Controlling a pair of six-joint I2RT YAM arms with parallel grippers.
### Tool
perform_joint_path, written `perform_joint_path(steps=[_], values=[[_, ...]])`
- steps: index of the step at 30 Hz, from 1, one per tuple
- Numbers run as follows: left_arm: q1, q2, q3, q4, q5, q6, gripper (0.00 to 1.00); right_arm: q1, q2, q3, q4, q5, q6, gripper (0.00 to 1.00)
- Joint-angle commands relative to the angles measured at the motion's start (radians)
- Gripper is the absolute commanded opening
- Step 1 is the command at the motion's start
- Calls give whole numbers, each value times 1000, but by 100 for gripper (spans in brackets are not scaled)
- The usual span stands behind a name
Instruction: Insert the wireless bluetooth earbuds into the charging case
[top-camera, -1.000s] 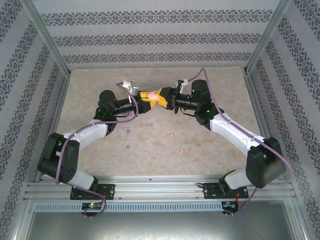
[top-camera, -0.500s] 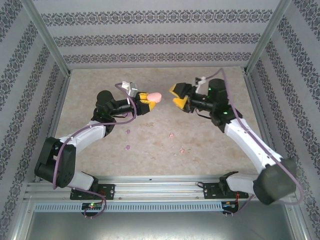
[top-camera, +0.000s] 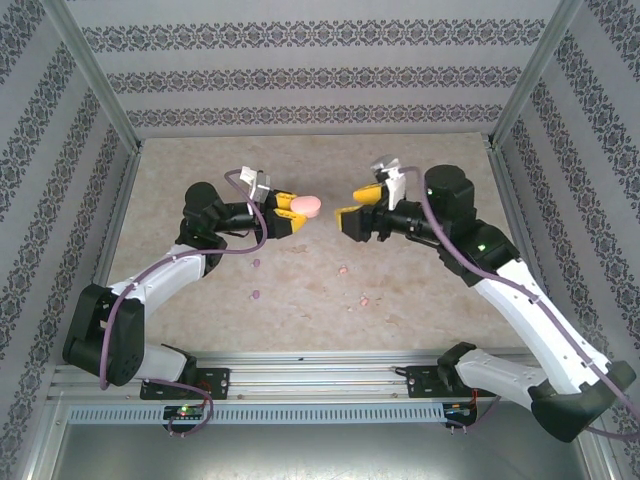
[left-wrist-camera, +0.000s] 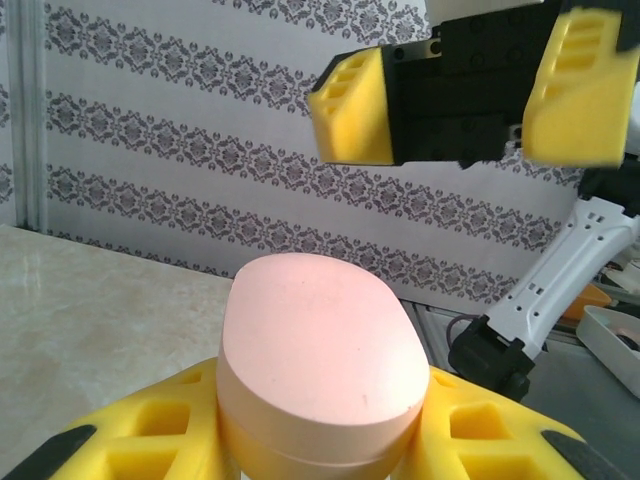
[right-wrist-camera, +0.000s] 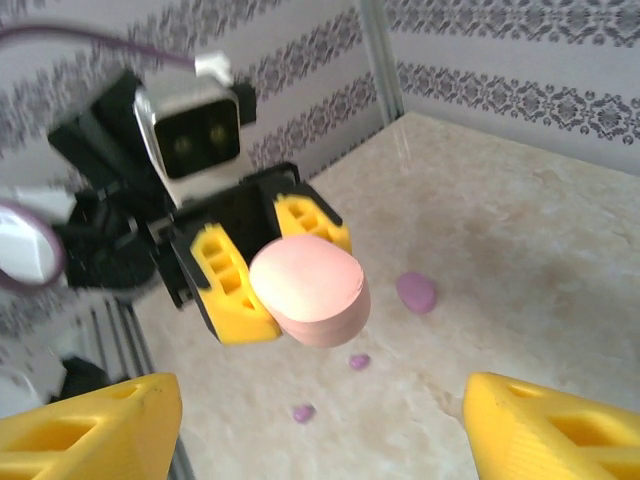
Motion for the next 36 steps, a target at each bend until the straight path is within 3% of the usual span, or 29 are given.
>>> perform_joint_path(steps=[1, 5, 28, 36], values=[[8, -29, -25, 95, 50, -27, 14, 14, 40, 33, -49, -39, -230, 75], [8, -42, -37, 81, 72, -27, 14, 29, 103, 84, -93, -118, -292, 75], [8, -63, -6, -43, 105, 14, 13, 69, 266, 191, -101, -149, -377, 65], [8, -62, 5, -75, 114, 32, 14, 79, 262, 183, -107, -190, -400, 74]])
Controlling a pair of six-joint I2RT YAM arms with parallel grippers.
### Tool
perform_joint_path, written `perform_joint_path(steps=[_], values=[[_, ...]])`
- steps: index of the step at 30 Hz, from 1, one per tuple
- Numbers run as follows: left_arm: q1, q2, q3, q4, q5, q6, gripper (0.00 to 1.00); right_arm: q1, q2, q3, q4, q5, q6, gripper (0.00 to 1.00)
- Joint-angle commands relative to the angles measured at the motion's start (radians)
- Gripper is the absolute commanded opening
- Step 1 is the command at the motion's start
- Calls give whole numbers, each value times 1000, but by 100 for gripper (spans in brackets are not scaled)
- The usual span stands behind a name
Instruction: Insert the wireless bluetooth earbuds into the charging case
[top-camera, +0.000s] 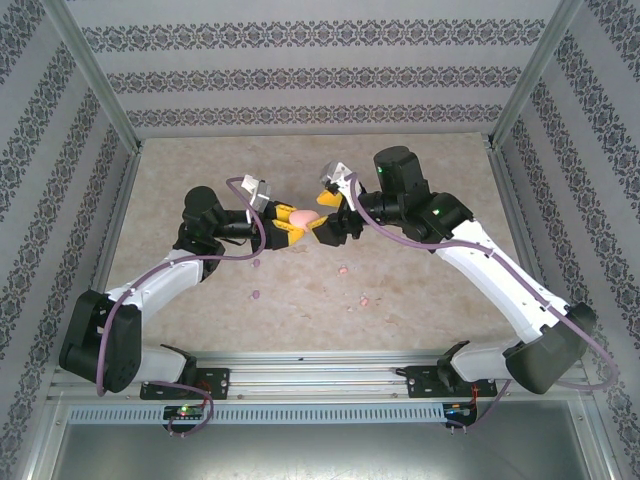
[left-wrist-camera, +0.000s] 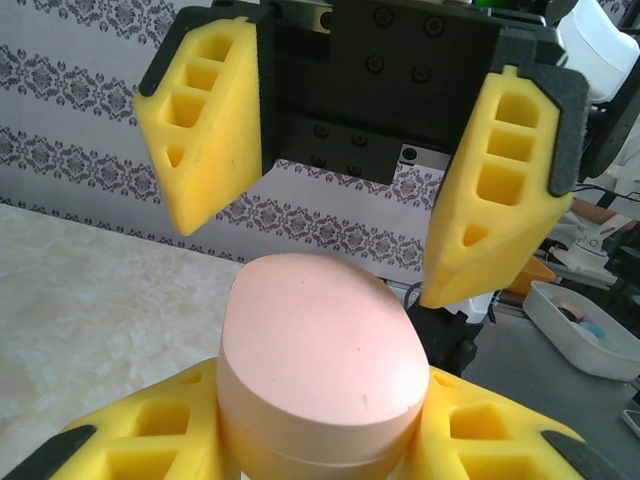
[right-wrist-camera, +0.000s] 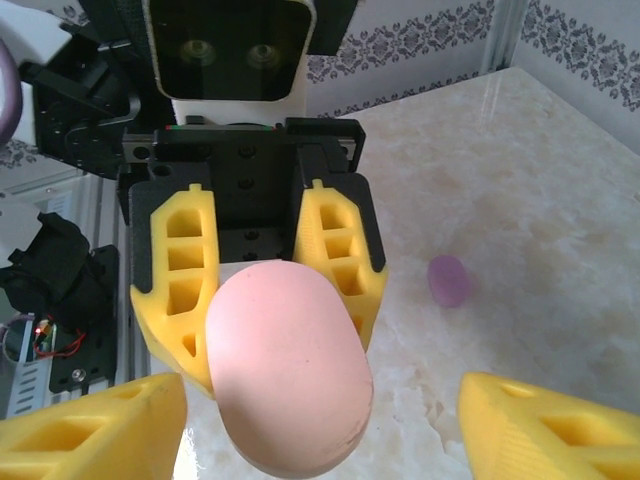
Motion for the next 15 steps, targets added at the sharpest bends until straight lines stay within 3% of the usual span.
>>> perform_joint_path(steps=[1, 8, 15], values=[[8, -28, 41, -14, 33, 31, 13, 20, -7, 16, -5, -52, -42, 75], [8, -30, 47, -20, 43, 25, 13, 33, 21, 39, -70, -11, -105, 72], [8, -41, 49, -33, 47, 25, 13, 29, 35, 64, -53, 10, -58, 53]])
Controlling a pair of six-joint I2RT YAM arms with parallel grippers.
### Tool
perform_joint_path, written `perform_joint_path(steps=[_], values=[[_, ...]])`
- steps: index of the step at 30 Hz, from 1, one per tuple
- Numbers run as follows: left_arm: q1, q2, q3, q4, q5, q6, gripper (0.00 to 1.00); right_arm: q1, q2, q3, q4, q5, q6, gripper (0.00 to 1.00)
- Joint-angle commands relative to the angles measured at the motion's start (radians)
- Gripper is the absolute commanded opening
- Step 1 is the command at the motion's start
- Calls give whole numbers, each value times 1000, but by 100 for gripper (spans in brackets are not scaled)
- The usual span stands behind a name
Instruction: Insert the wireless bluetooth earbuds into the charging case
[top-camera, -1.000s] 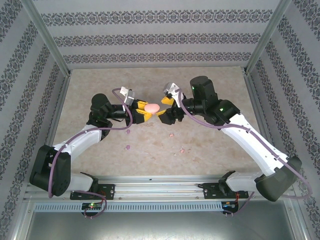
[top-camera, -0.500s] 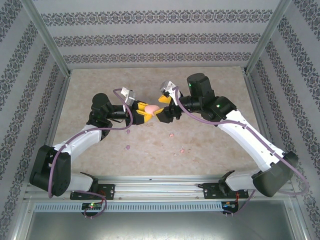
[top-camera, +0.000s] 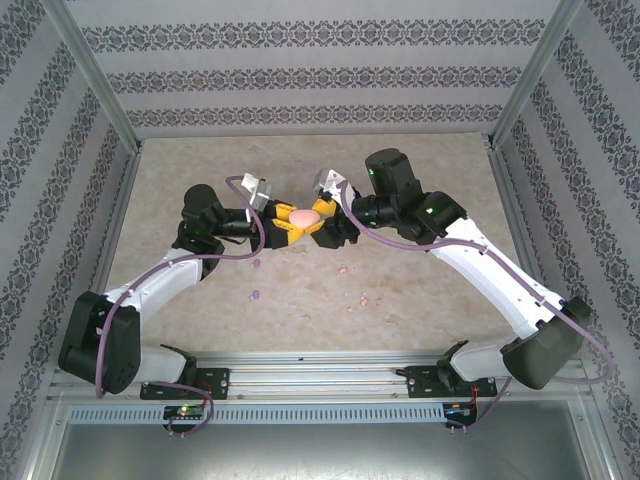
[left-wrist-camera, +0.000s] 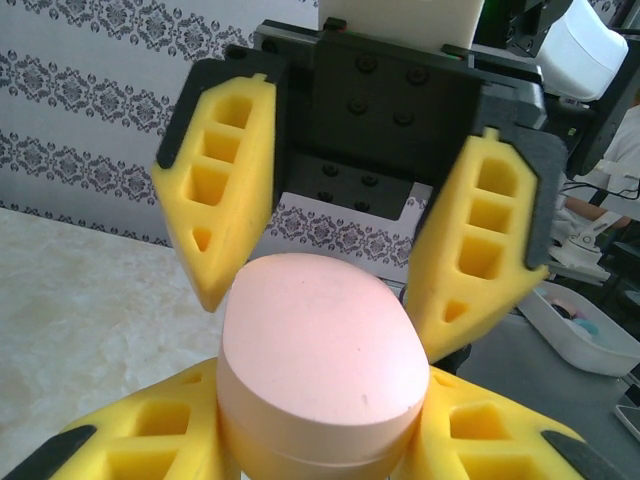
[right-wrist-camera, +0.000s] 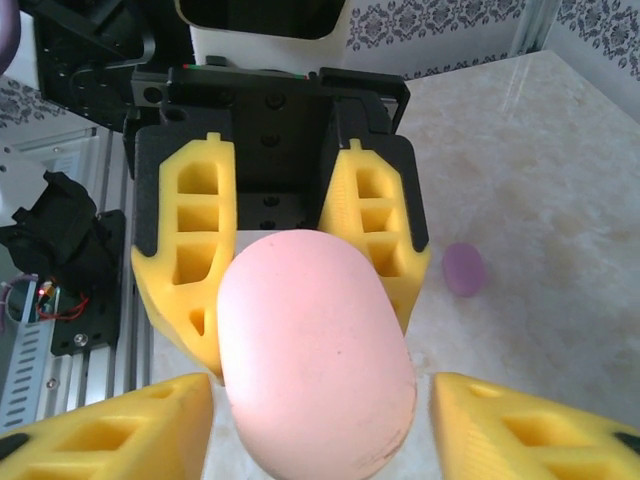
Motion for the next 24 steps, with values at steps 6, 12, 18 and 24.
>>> perform_joint_path(steps=[6, 12, 18, 24], values=[[8, -41, 30, -14, 39, 18, 13, -29, 17, 50, 52, -61, 118, 43], [7, -51, 24, -22, 41, 22, 13, -62, 17, 47, 109, -107, 222, 42], [7, -56, 18, -26, 41, 27, 13, -88, 14, 44, 156, -105, 294, 47], [8, -58, 15, -29, 36, 29, 13, -96, 14, 42, 174, -28, 343, 52]])
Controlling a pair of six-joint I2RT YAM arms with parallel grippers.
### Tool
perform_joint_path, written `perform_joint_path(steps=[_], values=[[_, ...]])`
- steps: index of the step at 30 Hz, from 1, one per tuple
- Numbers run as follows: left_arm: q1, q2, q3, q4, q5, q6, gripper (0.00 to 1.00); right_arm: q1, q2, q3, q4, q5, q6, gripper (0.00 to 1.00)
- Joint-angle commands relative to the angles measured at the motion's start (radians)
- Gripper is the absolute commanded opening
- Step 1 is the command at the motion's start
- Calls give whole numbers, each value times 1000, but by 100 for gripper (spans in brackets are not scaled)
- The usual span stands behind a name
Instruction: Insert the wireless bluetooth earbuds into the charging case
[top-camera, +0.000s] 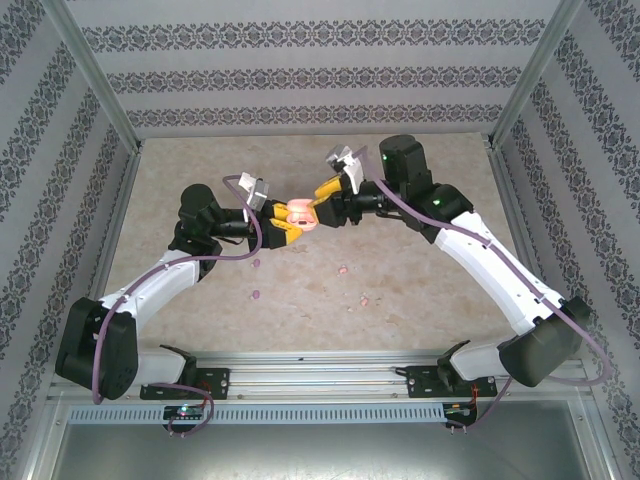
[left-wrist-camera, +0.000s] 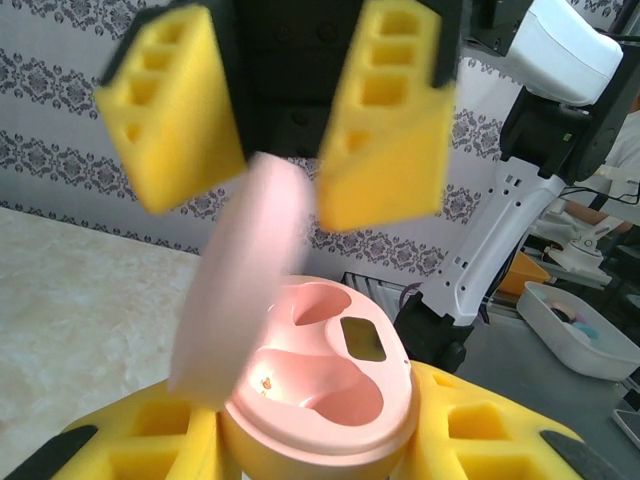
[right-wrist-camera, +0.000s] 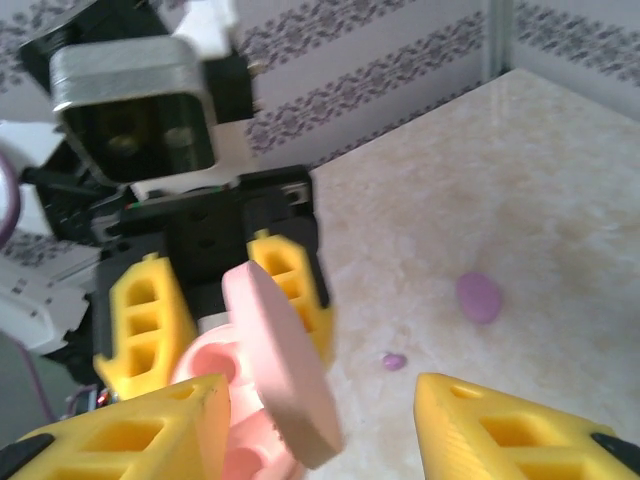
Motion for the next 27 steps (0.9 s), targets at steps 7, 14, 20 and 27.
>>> perform_joint_path(steps=[7, 14, 20, 27], values=[[3, -31, 1, -6, 2, 35, 13, -9, -1, 9, 77, 104, 117, 55], [4, -44, -1, -92, -78, 86, 12, 13, -23, 5, 113, 104, 246, 59], [3, -51, -1, -151, -142, 126, 12, 17, -5, 72, -4, 108, 379, 61], [11, -80, -23, -299, -264, 228, 13, 12, -37, 25, -129, 276, 527, 59]])
